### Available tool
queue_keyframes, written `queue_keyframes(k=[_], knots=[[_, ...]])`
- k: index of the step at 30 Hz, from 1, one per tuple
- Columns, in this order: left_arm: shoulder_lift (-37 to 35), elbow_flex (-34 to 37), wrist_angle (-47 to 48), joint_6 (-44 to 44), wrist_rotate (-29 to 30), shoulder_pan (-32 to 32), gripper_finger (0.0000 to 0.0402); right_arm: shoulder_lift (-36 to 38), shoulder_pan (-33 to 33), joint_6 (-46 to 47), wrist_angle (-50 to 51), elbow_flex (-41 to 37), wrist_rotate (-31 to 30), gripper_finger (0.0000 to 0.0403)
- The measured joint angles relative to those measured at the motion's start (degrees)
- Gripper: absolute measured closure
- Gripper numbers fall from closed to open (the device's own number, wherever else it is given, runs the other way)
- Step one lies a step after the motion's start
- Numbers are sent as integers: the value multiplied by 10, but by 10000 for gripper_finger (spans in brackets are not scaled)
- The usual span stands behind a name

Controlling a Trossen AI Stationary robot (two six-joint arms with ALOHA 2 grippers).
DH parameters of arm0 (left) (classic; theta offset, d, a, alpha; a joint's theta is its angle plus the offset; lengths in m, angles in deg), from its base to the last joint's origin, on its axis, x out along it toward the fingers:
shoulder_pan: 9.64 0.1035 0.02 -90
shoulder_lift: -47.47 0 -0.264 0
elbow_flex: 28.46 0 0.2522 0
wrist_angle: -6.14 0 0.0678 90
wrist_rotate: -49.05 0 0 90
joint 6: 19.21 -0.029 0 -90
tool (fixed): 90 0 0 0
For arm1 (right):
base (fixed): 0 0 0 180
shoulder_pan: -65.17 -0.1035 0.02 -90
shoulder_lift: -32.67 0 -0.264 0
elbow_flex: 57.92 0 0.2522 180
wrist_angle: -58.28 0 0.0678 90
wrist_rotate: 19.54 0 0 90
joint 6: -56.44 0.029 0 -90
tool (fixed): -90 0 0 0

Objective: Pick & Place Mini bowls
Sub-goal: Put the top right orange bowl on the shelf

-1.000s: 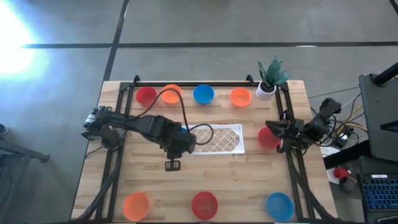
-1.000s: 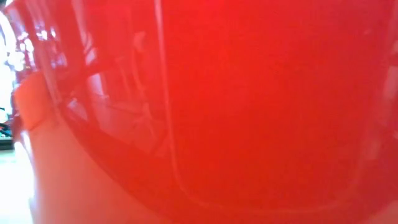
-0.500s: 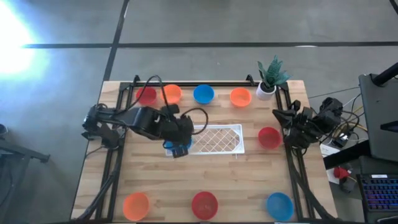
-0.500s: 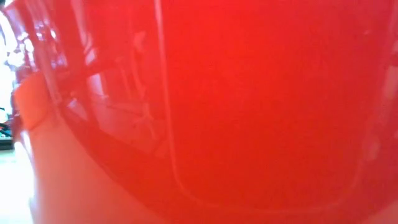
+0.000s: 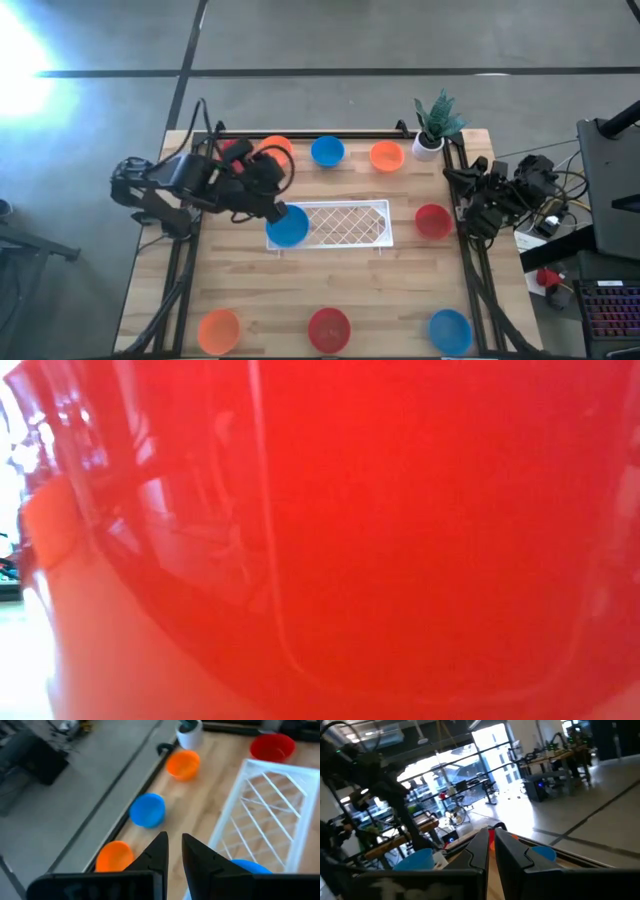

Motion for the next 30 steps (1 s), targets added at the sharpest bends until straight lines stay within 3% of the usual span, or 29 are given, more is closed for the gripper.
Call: queue_keyframes(k=[11, 19, 30], knots=[[-87, 131, -41, 74, 47, 0, 354, -8, 0, 54, -2, -1, -32, 376], [-153, 241, -153, 72, 47, 0, 354, -64, 0, 54, -3, 22, -66, 376], [-195, 310, -253, 45, 31, 0, 354, -131, 0, 116, -3, 62, -96, 376]])
